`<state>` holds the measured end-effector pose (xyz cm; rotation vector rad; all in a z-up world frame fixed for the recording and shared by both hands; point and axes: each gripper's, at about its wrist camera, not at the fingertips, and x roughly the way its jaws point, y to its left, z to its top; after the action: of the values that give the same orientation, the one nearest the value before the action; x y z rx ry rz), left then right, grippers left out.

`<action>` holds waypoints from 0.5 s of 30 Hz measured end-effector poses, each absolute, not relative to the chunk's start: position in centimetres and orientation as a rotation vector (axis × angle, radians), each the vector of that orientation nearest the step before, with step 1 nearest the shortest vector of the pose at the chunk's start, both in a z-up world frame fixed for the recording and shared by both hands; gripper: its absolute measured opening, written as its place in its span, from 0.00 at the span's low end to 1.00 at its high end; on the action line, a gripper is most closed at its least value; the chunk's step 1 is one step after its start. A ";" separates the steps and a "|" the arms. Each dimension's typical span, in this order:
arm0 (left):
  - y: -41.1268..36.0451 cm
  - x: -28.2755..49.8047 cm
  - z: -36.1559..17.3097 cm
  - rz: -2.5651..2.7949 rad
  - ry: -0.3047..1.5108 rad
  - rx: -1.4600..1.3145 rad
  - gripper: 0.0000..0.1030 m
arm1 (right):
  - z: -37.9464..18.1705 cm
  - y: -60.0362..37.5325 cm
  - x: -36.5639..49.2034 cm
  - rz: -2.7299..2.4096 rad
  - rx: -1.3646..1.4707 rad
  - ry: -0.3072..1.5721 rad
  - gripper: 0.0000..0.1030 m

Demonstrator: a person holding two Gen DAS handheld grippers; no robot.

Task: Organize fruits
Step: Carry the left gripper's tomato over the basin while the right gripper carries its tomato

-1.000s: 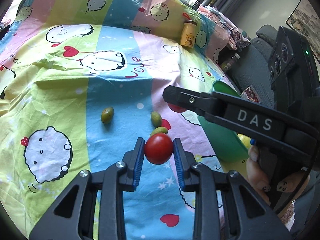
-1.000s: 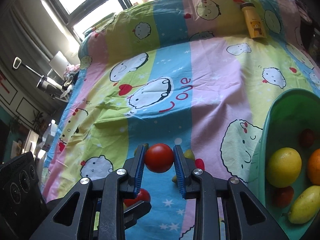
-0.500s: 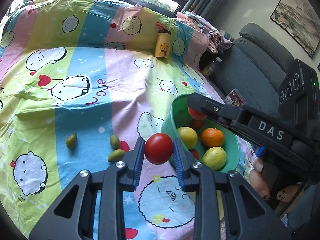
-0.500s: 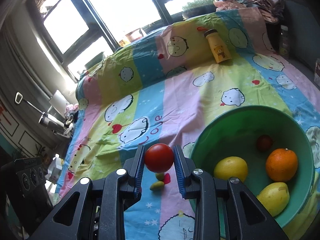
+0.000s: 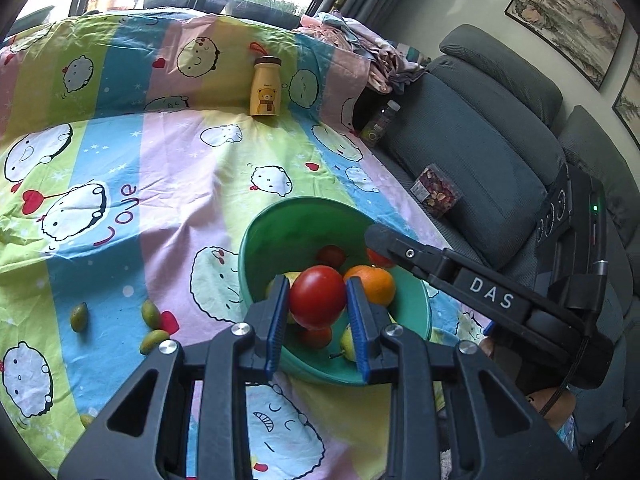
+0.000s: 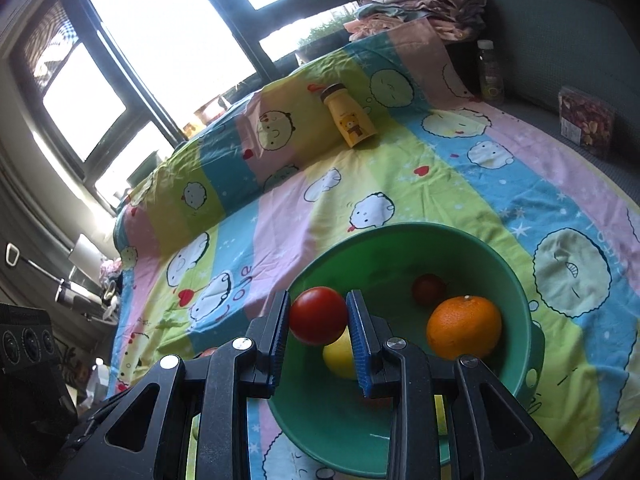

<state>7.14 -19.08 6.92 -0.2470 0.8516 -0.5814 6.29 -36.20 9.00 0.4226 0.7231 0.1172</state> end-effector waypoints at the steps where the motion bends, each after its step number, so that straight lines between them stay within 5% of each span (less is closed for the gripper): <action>1: -19.5 7.3 6.9 -0.586 0.857 -0.245 0.28 | 8.9 -36.7 6.3 0.113 0.434 0.725 0.30; 15: -23.8 8.5 4.6 -0.635 0.952 -0.246 0.28 | 7.2 -40.0 6.5 0.068 0.469 0.778 0.30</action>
<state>8.52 -23.81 4.56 -0.2462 0.9516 -0.6347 6.52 -40.03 7.18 0.4689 0.7778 0.0677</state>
